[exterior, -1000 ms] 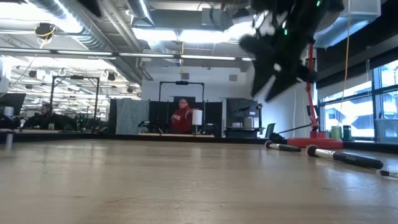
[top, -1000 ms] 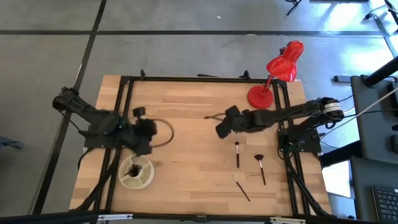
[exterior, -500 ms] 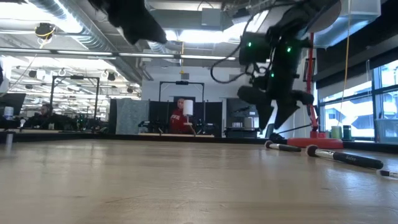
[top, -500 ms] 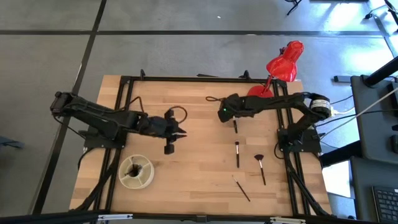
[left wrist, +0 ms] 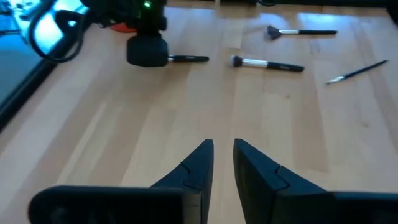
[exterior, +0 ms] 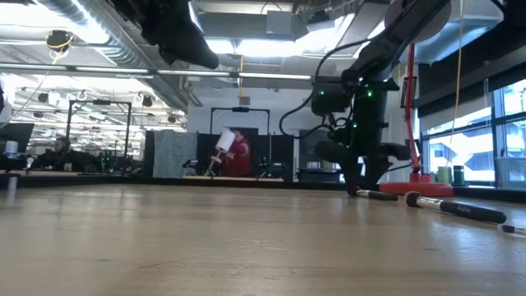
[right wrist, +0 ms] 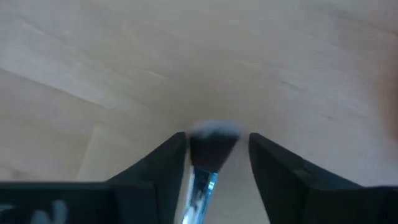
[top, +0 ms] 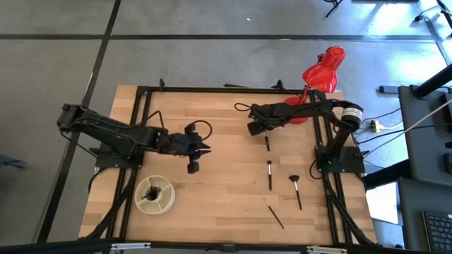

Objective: Put items in baskets/containers
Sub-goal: Put the black powder brush into the white organizer

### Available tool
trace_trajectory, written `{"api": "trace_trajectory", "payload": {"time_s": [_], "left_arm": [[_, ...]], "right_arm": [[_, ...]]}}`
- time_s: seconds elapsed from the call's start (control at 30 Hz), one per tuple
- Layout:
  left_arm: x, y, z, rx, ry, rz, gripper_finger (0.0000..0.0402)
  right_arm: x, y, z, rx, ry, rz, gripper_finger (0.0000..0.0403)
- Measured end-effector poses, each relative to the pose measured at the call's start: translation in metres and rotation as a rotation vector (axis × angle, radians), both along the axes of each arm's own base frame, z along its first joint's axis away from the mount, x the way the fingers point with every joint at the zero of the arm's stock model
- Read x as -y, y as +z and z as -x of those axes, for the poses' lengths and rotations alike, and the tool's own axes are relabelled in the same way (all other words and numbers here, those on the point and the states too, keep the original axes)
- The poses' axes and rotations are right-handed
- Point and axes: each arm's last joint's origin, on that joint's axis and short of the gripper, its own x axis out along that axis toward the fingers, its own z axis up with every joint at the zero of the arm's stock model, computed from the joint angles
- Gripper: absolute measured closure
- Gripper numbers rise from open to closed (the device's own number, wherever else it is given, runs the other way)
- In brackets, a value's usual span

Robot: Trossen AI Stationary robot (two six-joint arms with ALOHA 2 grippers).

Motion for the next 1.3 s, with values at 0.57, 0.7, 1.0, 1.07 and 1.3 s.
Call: {"api": "trace_trajectory", "payload": {"time_s": [0.57,0.7,1.0,1.07,1.3], "left_arm": [[-0.01,-0.029,0.019,0.061,0.145,0.152,0.0352],[-0.009,-0.007,0.035,0.164,0.152,0.175,0.0359],[0.014,0.041,0.087,0.398,-0.06,0.272,0.0379],[0.021,0.046,0.096,0.422,-0.122,0.292,0.0379],[0.05,0.029,0.108,0.372,-0.273,0.26,0.0385]], "right_arm": [[-0.012,0.003,-0.024,0.13,0.156,0.09,0.0391],[-0.025,0.01,-0.042,0.254,0.24,0.174,0.0395],[-0.067,0.036,-0.079,0.571,0.449,0.361,0.0397],[-0.075,0.045,-0.086,0.659,0.505,0.421,0.0397],[-0.109,0.074,-0.1,0.951,0.631,0.551,0.0397]]}}
